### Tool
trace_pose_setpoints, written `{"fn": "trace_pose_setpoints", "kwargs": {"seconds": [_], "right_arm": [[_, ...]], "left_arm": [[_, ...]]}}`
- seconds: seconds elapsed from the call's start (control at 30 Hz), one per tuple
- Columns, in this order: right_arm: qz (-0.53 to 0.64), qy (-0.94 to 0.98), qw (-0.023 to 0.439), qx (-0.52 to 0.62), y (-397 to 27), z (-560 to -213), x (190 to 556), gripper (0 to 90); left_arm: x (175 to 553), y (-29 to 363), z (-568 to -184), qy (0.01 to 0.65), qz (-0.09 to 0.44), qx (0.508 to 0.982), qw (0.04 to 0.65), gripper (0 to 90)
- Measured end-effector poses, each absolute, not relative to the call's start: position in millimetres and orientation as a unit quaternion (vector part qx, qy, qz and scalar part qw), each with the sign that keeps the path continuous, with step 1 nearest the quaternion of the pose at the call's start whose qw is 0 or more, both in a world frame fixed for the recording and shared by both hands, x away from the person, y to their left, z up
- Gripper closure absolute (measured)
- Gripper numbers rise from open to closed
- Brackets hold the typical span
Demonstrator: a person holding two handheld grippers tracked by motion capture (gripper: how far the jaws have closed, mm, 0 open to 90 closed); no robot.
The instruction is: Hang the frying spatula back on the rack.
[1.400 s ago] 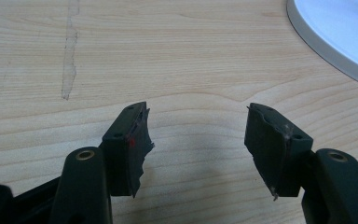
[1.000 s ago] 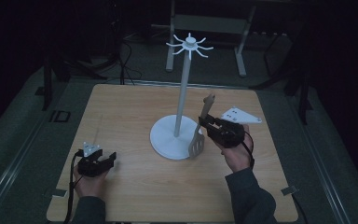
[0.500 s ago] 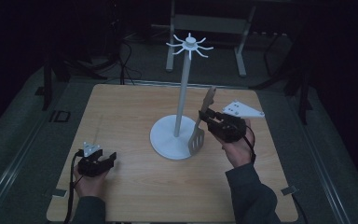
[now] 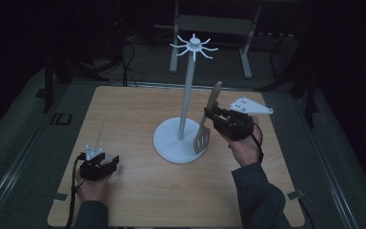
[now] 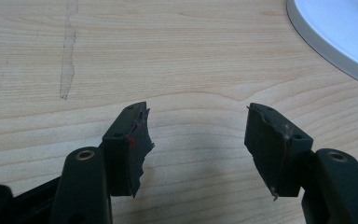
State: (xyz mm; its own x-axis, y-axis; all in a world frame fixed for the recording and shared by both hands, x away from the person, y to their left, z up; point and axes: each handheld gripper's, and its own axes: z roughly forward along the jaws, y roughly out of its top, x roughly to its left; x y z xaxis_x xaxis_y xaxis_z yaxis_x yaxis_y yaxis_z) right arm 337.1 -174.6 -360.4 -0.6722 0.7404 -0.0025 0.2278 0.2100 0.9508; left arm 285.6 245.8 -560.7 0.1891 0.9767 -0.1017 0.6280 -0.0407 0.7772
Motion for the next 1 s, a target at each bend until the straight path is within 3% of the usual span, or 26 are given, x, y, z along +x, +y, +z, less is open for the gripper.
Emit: {"fn": "trace_pose_setpoints", "kwargs": {"seconds": [1.0], "right_arm": [[0.548, 0.732, 0.238, 0.328, -171, -337, 352, 74.7]], "left_arm": [[285, 247, -560, 0.591, 0.24, 0.678, 0.364, 40.0]]}}
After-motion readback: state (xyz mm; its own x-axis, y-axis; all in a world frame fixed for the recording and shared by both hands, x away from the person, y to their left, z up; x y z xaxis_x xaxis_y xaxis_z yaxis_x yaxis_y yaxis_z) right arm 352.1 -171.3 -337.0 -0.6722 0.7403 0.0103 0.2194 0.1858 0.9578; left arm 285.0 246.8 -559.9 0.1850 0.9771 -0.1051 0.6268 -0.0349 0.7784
